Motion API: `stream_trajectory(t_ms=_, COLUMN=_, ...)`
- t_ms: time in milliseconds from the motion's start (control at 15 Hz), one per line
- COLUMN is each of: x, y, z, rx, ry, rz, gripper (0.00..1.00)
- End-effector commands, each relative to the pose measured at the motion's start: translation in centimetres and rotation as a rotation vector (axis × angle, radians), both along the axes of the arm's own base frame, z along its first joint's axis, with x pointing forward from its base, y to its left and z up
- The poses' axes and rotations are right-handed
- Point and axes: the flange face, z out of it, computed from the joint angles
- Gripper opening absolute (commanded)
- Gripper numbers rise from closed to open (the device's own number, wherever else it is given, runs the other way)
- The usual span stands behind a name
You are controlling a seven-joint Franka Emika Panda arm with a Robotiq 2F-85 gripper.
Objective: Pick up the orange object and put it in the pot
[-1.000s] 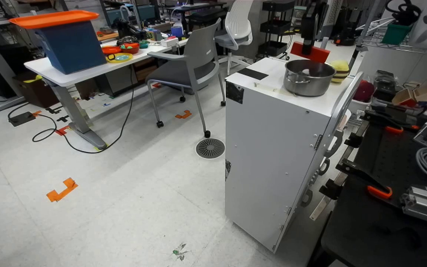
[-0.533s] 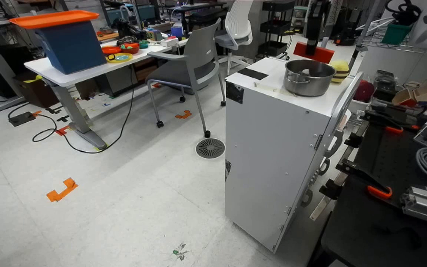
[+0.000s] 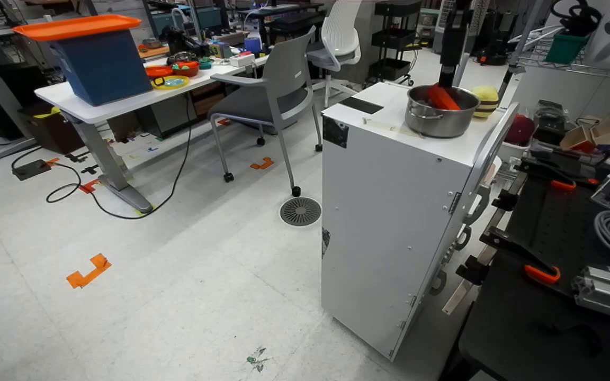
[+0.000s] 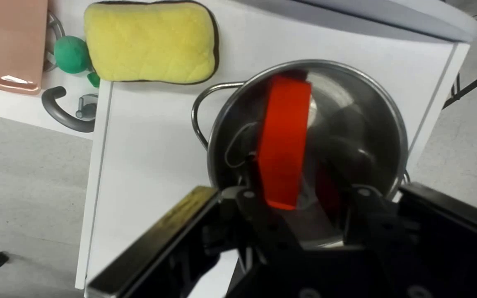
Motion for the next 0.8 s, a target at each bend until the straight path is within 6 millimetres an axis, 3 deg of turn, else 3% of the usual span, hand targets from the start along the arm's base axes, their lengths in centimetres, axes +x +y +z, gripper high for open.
stream_trajectory(t_ms=0, x=-0.6, y=0.3, z=0.7, rx=0.001, ry=-0.017, rz=0.028, gripper=0.73)
stream_trajectory(t_ms=267, x=-0.6, y=0.2, z=0.8, rx=0.005, ry=-0.019, rz=0.032, gripper=0.99)
stream_trajectory(t_ms=733, x=-1.9, y=0.3, z=1.2, rx=-0.004, ry=-0.031, rz=0.067, gripper=1.0)
